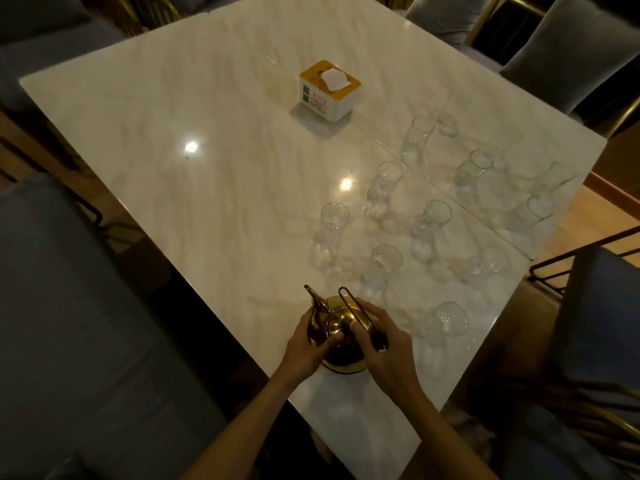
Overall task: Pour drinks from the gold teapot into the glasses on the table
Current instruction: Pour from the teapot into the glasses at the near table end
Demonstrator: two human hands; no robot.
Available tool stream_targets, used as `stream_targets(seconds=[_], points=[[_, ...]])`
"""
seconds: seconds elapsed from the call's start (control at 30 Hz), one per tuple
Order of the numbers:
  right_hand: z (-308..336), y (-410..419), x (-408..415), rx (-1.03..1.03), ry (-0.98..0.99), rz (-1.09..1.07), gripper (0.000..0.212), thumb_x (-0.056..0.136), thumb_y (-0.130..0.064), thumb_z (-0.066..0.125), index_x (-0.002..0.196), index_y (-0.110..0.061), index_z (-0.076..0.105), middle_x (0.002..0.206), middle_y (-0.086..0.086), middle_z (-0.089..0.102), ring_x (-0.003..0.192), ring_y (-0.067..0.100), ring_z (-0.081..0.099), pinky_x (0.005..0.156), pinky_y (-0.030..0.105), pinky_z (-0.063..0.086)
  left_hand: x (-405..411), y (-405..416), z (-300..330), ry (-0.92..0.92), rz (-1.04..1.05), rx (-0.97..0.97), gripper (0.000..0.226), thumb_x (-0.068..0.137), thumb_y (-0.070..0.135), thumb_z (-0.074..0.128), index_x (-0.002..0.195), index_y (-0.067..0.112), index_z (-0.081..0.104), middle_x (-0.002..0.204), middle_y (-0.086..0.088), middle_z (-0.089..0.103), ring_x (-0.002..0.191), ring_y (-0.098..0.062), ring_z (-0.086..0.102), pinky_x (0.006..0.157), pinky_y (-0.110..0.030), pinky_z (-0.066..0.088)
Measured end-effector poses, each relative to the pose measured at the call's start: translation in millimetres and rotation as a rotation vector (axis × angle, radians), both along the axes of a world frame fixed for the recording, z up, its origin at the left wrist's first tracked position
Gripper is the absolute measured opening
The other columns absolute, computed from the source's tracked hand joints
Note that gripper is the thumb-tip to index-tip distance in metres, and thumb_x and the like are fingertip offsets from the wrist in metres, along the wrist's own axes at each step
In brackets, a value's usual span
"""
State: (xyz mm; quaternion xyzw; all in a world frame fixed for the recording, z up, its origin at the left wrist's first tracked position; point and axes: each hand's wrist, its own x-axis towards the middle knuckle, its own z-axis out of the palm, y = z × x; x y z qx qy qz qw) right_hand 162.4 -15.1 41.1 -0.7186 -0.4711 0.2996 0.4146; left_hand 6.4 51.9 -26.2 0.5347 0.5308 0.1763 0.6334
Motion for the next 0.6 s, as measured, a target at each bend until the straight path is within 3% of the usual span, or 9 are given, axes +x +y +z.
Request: stream_targets(seconds=[0.13,0.2,0.27,0.4,0.5,0.6], points=[[1.4,11.9,-3.2,-0.009,0.055,-0.050,0.033,0.098,-0.020,0.064,0.131,-0.024,0.065,0.115,-0.013,0.073,0.103,0.002,0.071,0.084,0.030,0.062,-1.2,4.3,-2.2,-0.068,0.005,-0.081,0.080,0.073,0.054,0.082,0.140,0.048,0.039,0.131,0.026,0.051,0.122,-0.001,0.051,0.099,-0.028,0.051],[2.7,16.6,-5.3,-0.009,0.070,-0.060,0.034,0.099,-0.017,0.064,0.131,-0.026,0.066,0.118,-0.012,0.073,0.107,0.002,0.069,0.086,0.029,0.061,-2.1,4.9,-1.5,-0.104,0.023,-0.112,0.093,0.066,0.061,0.083,0.145,0.043,0.038,0.137,0.018,0.051,0.126,-0.006,0.051,0.102,-0.044,0.052],[2.9,18.1,-7.3,0.001,0.082,-0.075,0.034,0.098,-0.015,0.065,0.129,-0.028,0.068,0.118,-0.016,0.072,0.108,0.001,0.069,0.087,0.029,0.061,-2.3,4.7,-1.0,-0.119,0.040,-0.129,0.097,0.061,0.065,0.084,0.145,0.044,0.039,0.141,0.012,0.050,0.128,-0.009,0.051,0.101,-0.050,0.052],[-1.3,15.1,-9.3,0.016,0.109,-0.075,0.034,0.096,-0.017,0.067,0.130,-0.023,0.068,0.121,-0.008,0.073,0.111,0.009,0.070,0.089,0.039,0.062,-2.2,5.1,-1.0,-0.119,0.062,-0.161,0.081,0.063,0.058,0.088,0.133,0.056,0.047,0.139,0.010,0.053,0.127,-0.012,0.054,0.099,-0.050,0.054],[1.6,14.7,-10.0,0.055,0.101,-0.068,0.035,0.095,-0.015,0.069,0.130,-0.019,0.068,0.121,-0.004,0.074,0.109,0.011,0.072,0.087,0.040,0.062,1.2,5.6,9.1,-0.151,0.073,-0.178,0.054,0.073,0.032,0.086,0.113,0.053,0.056,0.113,0.023,0.067,0.100,0.005,0.066,0.091,-0.041,0.058],[10.5,14.5,-7.7,0.083,0.117,-0.080,0.036,0.093,-0.015,0.071,0.129,-0.015,0.069,0.119,-0.003,0.075,0.104,0.011,0.073,0.084,0.040,0.063,7.5,4.9,20.9,-0.185,0.092,-0.151,0.046,0.078,0.016,0.081,0.105,0.045,0.058,0.094,0.036,0.069,0.088,0.010,0.068,0.082,-0.031,0.059]])
